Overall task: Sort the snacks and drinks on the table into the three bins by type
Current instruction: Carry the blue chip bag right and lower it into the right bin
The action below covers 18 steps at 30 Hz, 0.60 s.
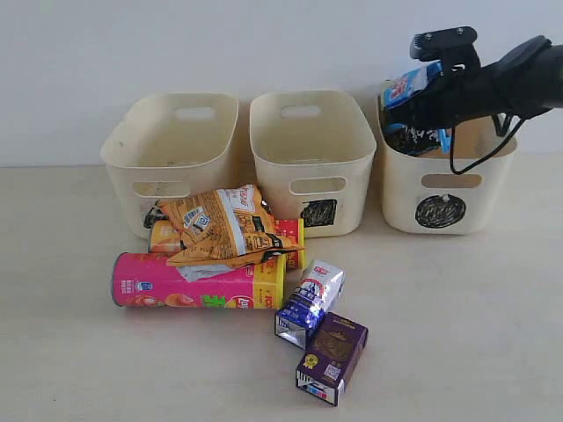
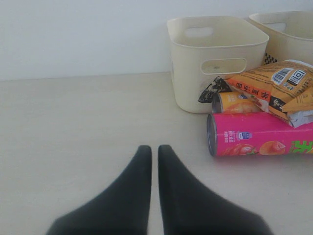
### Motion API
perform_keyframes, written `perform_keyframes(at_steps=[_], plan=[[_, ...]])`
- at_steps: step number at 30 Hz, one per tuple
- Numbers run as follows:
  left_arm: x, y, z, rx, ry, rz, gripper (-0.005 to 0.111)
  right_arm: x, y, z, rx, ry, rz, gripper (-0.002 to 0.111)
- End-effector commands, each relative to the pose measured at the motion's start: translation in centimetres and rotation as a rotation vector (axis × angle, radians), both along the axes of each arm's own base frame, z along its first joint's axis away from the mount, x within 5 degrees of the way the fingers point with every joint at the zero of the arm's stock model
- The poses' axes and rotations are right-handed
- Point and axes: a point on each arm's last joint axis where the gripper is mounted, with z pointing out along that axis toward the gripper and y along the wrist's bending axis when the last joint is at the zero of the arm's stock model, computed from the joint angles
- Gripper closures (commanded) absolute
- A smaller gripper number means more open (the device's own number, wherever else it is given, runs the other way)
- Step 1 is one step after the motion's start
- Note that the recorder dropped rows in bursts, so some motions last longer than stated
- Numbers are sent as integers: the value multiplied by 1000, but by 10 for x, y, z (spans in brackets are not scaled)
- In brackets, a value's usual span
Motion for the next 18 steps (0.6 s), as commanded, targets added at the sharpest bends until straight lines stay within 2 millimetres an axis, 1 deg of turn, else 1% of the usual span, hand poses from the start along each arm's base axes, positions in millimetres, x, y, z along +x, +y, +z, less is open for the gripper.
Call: perform_keyframes(at_steps=[1,4,7,8,9,11,16,18], plan=[[0,0,-1,9,-5,1,103,-4,11,2,8,25,63,108],[0,0,-1,9,-5,1,103,-7,13,7,-11,23,107,108],[0,0,-1,9,-5,1,103,-4,8,16,-19,-33,46,108],[0,0,-1,9,-5,1,103,-1,5,18,-15,-61,1,105],[0,0,-1,9,-5,1,103,0,4,19,-20,-71,-9,101],[0,0,-1,9,-5,1,103,0,3,20,-24,-84,-23,89],[0,0,-1,9,-5,1,103,0,4,17,-44,-73,-3,52],[0,0,-1,9,-5,1,103,-1,4,16,-41,-63,8,42]])
